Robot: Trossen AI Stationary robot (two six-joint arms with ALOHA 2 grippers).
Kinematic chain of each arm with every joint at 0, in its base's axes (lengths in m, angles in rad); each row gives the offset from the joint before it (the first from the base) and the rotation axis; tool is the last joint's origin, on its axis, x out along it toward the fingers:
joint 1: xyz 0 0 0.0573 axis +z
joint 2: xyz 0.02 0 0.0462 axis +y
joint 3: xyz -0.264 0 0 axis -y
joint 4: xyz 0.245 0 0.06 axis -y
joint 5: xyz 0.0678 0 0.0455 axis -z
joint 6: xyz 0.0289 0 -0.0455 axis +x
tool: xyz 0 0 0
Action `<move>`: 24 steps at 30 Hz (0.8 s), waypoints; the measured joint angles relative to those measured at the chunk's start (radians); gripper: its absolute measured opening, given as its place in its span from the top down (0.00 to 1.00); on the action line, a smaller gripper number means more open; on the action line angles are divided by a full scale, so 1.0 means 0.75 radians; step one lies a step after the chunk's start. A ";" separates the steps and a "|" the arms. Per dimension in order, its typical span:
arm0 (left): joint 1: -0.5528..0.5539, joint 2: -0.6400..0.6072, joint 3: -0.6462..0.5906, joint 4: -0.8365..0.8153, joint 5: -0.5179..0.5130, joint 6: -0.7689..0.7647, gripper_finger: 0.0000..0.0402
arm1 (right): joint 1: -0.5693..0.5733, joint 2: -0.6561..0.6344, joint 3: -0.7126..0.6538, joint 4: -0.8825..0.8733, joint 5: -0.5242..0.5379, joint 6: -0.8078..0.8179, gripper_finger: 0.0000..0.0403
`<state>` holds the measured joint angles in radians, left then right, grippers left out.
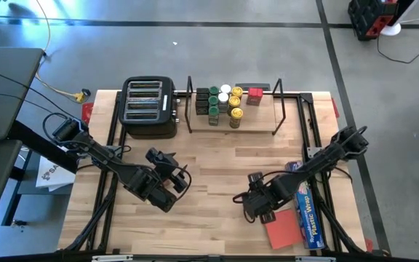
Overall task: Shelf spices
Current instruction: Put the right red seasoning can on the shelf aligned with the other red seasoning can
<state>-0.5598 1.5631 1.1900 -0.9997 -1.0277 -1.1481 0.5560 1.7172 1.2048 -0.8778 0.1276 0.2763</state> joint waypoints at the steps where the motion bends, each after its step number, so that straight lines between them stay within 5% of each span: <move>1: -0.001 0.000 0.000 0.000 0.000 0.000 0.27 | 0.000 0.000 -0.011 0.009 0.000 -0.013 0.40; 16: -0.005 0.000 0.000 0.004 -0.005 0.000 0.27 | -0.083 -0.028 0.002 -0.026 -0.029 -0.067 0.50; 24: -0.006 0.000 0.000 0.007 -0.004 0.000 0.27 | -0.318 -0.218 0.173 -0.365 0.253 -0.290 0.50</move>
<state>-0.5640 1.5631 1.1900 -0.9943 -1.0306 -1.1481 0.3173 1.5538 1.3342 -1.1512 0.3175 0.0585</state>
